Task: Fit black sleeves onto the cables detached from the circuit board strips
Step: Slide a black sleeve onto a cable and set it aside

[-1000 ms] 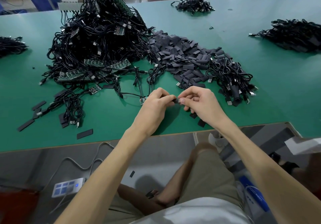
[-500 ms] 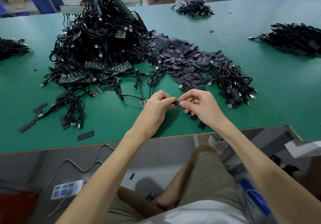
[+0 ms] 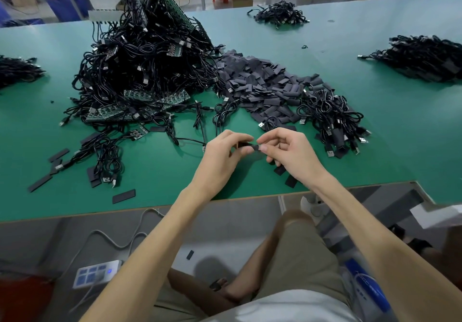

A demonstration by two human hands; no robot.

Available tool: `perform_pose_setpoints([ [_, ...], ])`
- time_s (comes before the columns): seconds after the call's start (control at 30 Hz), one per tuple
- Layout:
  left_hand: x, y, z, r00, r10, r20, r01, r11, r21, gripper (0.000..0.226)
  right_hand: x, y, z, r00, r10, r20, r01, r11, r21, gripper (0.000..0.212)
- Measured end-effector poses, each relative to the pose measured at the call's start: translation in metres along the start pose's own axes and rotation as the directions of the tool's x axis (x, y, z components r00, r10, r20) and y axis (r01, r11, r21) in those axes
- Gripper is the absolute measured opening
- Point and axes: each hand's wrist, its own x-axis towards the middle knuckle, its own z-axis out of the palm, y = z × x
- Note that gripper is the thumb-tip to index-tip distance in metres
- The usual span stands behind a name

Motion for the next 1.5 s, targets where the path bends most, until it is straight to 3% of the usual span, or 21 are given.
perform_pose_setpoints([
  [0.17, 0.0011, 0.0011, -0.0058, 0.987, -0.154, 0.055, 0.163, 0.931, -0.326, 0.015, 0.0001, -0.0001, -0.0011, 1.0, 0.003, -0.01, -0.003, 0.999, 0.052, 0.01],
  [0.23, 0.0008, 0.0003, -0.006, 0.983, -0.166, 0.073, 0.182, 0.906, -0.381, 0.013, 0.0002, 0.0005, -0.0015, 1.0, 0.004, 0.01, -0.004, 0.999, 0.045, 0.01],
  [0.97, 0.0001, -0.0062, -0.0047, 0.979, -0.138, 0.15, 0.189, 0.889, -0.417, 0.011, 0.0003, 0.0013, -0.001, 1.0, 0.01, 0.026, -0.012, 0.998, 0.058, 0.01],
  [1.27, -0.0013, -0.0045, -0.0031, 0.993, -0.095, 0.072, 0.11, 0.963, -0.248, 0.014, -0.0007, -0.0007, -0.0019, 0.999, 0.004, 0.045, -0.006, 0.999, 0.041, 0.012],
  [1.4, -0.0024, -0.0014, -0.0012, 1.0, -0.022, 0.016, 0.023, 0.997, -0.077, 0.016, -0.0014, -0.0012, -0.0018, 0.999, -0.007, 0.037, 0.006, 0.999, 0.044, 0.014],
  [1.5, -0.0052, 0.0024, 0.0017, 1.0, 0.012, -0.018, -0.01, 0.989, 0.147, 0.021, -0.0013, -0.0016, -0.0004, 0.999, -0.013, 0.033, 0.012, 0.999, 0.043, 0.014],
])
